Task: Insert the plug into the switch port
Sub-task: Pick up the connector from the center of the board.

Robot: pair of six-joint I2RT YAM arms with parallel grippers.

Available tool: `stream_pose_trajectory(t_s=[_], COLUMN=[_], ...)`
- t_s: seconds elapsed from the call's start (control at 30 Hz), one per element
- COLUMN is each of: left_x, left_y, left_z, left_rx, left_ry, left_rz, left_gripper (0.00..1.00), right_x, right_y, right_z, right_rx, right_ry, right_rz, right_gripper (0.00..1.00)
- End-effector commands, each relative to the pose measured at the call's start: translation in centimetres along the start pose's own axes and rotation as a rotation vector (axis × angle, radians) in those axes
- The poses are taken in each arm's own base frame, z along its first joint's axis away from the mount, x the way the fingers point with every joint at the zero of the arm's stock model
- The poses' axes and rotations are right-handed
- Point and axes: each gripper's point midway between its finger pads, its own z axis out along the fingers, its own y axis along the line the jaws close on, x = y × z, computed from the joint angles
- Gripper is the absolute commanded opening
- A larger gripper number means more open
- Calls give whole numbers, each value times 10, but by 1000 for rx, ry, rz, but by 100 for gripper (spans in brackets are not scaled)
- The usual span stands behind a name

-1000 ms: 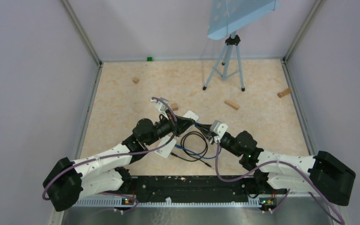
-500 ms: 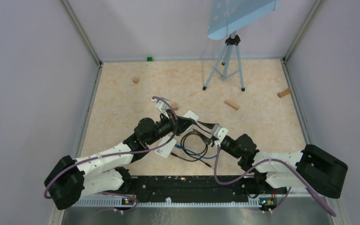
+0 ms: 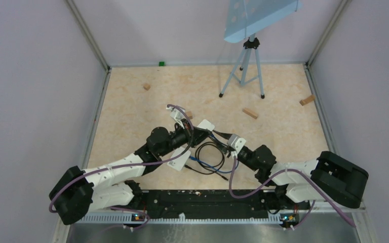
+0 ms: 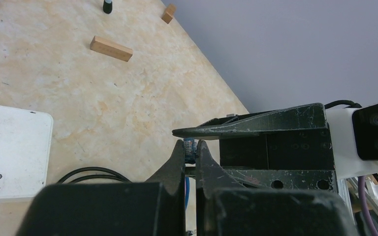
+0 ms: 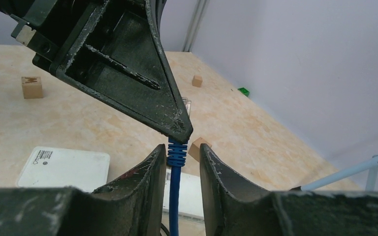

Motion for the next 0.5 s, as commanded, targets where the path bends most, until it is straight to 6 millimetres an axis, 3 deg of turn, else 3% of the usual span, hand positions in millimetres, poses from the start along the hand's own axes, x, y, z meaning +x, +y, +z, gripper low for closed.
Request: stream_pose_trajectory(t_s=[0.0,0.4,0.47], left_x=[-15,-19,-20], left_y=[-17,-13,-12], left_z=[4,1,1], left_rx=[64,39,33], left_ry=[-36,-61,-65], left_rz=[9,4,9], left_gripper=[0,0,13], right_x=[-13,-6,-4], right_y=[-2,-1,-4], right_z=[4,-2,-5], right_rx=[14,17,35], right_ry=[-60,-46,-39], right_rz=[-1,-4,-4], right_gripper=[30,9,0])
